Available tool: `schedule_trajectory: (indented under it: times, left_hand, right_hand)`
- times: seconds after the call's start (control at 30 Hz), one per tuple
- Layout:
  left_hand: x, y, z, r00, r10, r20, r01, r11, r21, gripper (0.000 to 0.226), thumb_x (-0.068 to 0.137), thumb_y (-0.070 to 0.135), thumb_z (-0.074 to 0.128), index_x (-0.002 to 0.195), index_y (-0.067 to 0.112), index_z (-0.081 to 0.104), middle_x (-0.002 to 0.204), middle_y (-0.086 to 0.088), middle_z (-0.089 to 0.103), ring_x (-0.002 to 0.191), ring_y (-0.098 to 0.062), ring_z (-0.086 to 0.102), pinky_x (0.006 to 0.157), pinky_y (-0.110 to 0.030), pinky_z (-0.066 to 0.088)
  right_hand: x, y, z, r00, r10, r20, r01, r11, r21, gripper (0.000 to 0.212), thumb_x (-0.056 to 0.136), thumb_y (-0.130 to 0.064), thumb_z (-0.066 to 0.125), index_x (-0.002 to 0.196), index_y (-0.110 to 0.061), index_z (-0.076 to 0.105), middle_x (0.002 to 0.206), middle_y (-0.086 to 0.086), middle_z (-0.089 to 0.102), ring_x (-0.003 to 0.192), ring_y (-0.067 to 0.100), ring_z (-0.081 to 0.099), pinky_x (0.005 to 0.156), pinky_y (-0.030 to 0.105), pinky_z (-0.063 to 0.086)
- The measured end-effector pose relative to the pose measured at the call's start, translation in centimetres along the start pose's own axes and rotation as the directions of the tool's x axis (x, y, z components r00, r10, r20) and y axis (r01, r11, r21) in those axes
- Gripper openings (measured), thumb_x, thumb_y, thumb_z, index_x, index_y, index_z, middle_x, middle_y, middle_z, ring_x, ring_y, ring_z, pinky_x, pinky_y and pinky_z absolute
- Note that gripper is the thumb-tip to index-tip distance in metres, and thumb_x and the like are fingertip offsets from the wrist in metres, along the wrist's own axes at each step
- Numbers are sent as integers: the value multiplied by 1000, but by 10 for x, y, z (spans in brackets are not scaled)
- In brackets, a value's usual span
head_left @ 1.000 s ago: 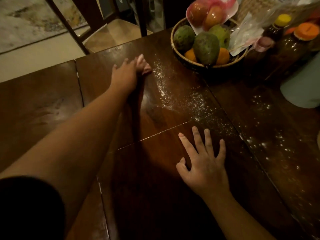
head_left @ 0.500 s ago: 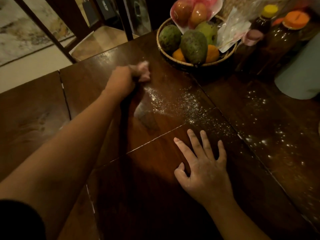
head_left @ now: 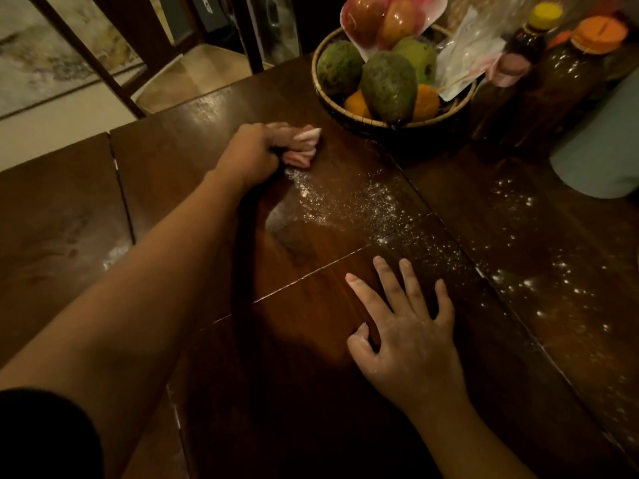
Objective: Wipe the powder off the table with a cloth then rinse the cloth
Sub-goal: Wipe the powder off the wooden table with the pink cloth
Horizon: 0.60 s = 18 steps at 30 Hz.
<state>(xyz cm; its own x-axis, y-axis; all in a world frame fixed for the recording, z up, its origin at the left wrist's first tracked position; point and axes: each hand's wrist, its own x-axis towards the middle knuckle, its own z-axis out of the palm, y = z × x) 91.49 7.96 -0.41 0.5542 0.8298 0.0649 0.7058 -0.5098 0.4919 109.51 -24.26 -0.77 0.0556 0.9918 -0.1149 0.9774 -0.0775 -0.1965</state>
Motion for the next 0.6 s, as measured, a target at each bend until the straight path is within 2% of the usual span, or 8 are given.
schedule_trajectory:
  times: [0.13, 0.2, 0.27, 0.33, 0.4, 0.5, 0.53, 0.6]
  left_hand:
    - [32, -24, -8, 933, -308, -186, 341, 921, 186, 45, 95, 13, 53, 133, 35, 56, 139, -10, 54, 121, -30, 56, 105, -44, 46]
    - [45, -7, -6, 905, -371, -206, 413, 883, 222, 47, 97, 10, 49, 141, 26, 49, 141, -16, 50, 120, -36, 54, 102, -47, 47]
    - [44, 11, -2, 922, -350, -165, 380, 899, 218, 45, 99, 17, 49, 143, 28, 48, 141, -15, 50, 122, -35, 53, 105, -46, 44]
    - [26, 21, 5, 972, -215, -93, 228, 960, 160, 41, 99, 28, 52, 138, 40, 51, 142, -5, 53, 126, -28, 52, 110, -44, 39]
    - [-7, 28, 10, 997, -75, -4, 75, 996, 49, 46, 94, 17, 56, 129, 46, 58, 142, 8, 54, 130, -18, 48, 115, -44, 32]
    - [-59, 33, 0, 986, 100, 136, -78, 984, -161, 51, 77, -6, 53, 111, 26, 74, 134, 11, 60, 131, -4, 48, 119, -30, 19]
    - [-71, 28, -8, 988, 86, 132, -57, 976, -209, 52, 73, -11, 52, 106, 21, 76, 129, 9, 63, 128, 0, 50, 118, -29, 22]
    - [-88, 6, -27, 990, -137, 18, 137, 954, -268, 55, 75, -19, 52, 108, 20, 73, 125, 2, 66, 116, 4, 58, 112, -27, 39]
  right_hand:
    - [1, 0, 0, 1000, 1, -1, -1, 1000, -13, 70, 82, -47, 40, 151, -38, 34, 164, 1, 23, 153, 28, 17, 115, 67, 17]
    - [1, 1, 0, 1000, -2, -6, 2, 1000, -24, 69, 83, -47, 40, 151, -38, 35, 164, 2, 24, 152, 28, 18, 114, 67, 19]
    - [1, 1, 1, 1000, -2, -6, 2, 1000, -24, 69, 83, -47, 40, 151, -38, 35, 164, 2, 24, 152, 28, 18, 115, 67, 19]
    - [1, 1, 0, 1000, 4, -5, -4, 1000, -15, 69, 82, -46, 40, 151, -39, 35, 164, 1, 24, 152, 28, 18, 115, 66, 17]
    - [1, 0, -1, 1000, 6, -1, -6, 1000, -6, 69, 82, -46, 40, 151, -39, 35, 164, 1, 24, 153, 27, 17, 116, 66, 16]
    - [1, 1, 0, 1000, 5, 4, -5, 1000, 4, 69, 82, -47, 40, 151, -40, 34, 165, 0, 22, 153, 27, 14, 116, 66, 15]
    - [1, 1, 0, 1000, 4, 4, -4, 1000, 4, 69, 83, -47, 39, 151, -40, 33, 165, 0, 22, 153, 27, 14, 116, 65, 15]
    - [1, 2, 0, 1000, 2, 3, -2, 1000, -6, 69, 83, -47, 38, 151, -39, 33, 165, 1, 22, 153, 27, 15, 115, 66, 16]
